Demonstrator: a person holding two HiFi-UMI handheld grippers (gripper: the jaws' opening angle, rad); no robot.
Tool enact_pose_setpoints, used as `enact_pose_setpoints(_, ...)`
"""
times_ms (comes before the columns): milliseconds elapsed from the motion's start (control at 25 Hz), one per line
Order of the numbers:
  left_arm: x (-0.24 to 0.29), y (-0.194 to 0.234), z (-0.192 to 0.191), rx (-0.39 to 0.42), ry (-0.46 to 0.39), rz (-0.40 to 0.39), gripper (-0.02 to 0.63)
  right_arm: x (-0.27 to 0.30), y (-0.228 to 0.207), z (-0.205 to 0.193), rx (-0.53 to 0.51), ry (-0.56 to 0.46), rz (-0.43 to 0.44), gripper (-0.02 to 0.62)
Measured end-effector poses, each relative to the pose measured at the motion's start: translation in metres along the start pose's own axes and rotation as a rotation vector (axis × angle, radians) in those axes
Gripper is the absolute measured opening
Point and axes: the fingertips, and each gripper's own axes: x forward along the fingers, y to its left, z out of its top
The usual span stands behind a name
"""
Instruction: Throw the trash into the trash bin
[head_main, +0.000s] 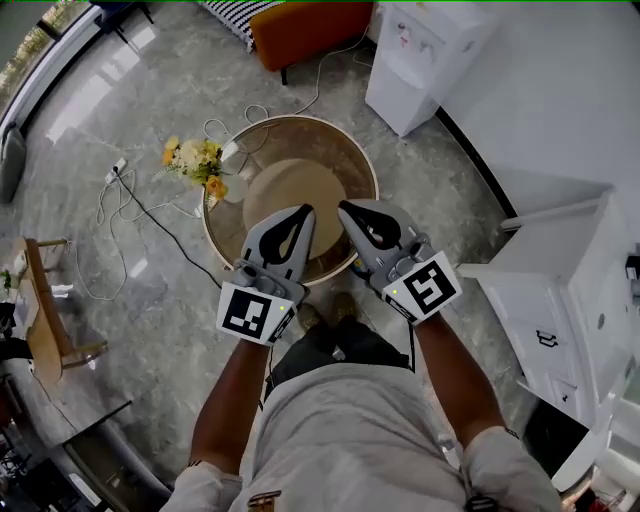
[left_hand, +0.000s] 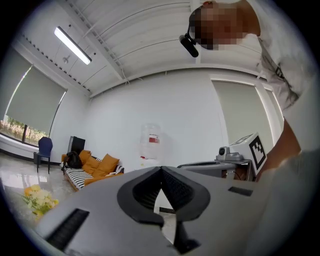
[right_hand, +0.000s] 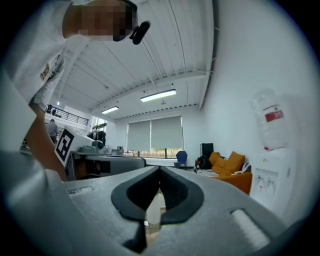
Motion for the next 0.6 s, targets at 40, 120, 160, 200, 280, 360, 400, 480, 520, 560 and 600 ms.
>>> enact_pose_setpoints(40, -0.004, -0.001, 0.007, 0.005, -0.008, 0.005, 0.000, -0.001, 0.005, 0.008, -0.006, -0.013, 0.010, 0.002)
enact_pose_setpoints(120, -0.014, -0.004, 0.018, 0.013, -0.019, 0.012, 0.000, -0.003, 0.015, 0.021, -0.012, -0.033, 0.027, 0.002)
enact_pose_setpoints(160, -0.018, -0.006, 0.022, 0.017, -0.022, 0.015, 0.000, -0.003, 0.020, 0.026, -0.011, -0.041, 0.035, 0.002)
enact_pose_setpoints(200, -0.023, -0.006, 0.026, 0.021, -0.024, 0.019, 0.000, -0.003, 0.025, 0.030, -0.008, -0.047, 0.045, 0.002)
enact_pose_setpoints(280, -0.030, -0.008, 0.032, 0.028, -0.032, 0.025, 0.000, -0.001, 0.034, 0.034, -0.005, -0.052, 0.066, 0.001)
enact_pose_setpoints(360, -0.036, -0.008, 0.039, 0.033, -0.042, 0.029, 0.000, 0.001, 0.042, 0.037, -0.007, -0.055, 0.085, 0.000)
enact_pose_setpoints(400, -0.038, -0.008, 0.041, 0.035, -0.044, 0.032, 0.000, 0.002, 0.046, 0.038, -0.009, -0.057, 0.094, 0.000)
enact_pose_setpoints(480, -0.043, -0.008, 0.044, 0.040, -0.045, 0.037, 0.000, 0.003, 0.053, 0.041, -0.015, -0.058, 0.107, 0.000)
enact_pose_setpoints(520, -0.045, -0.008, 0.045, 0.042, -0.044, 0.039, 0.000, 0.003, 0.055, 0.042, -0.018, -0.059, 0.110, 0.000)
enact_pose_setpoints(560, -0.046, -0.007, 0.046, 0.044, -0.044, 0.041, 0.000, 0.003, 0.056, 0.044, -0.021, -0.060, 0.112, 0.000)
enact_pose_setpoints(600, -0.048, -0.007, 0.047, 0.046, -0.043, 0.044, 0.000, 0.003, 0.057, 0.045, -0.023, -0.061, 0.112, 0.000)
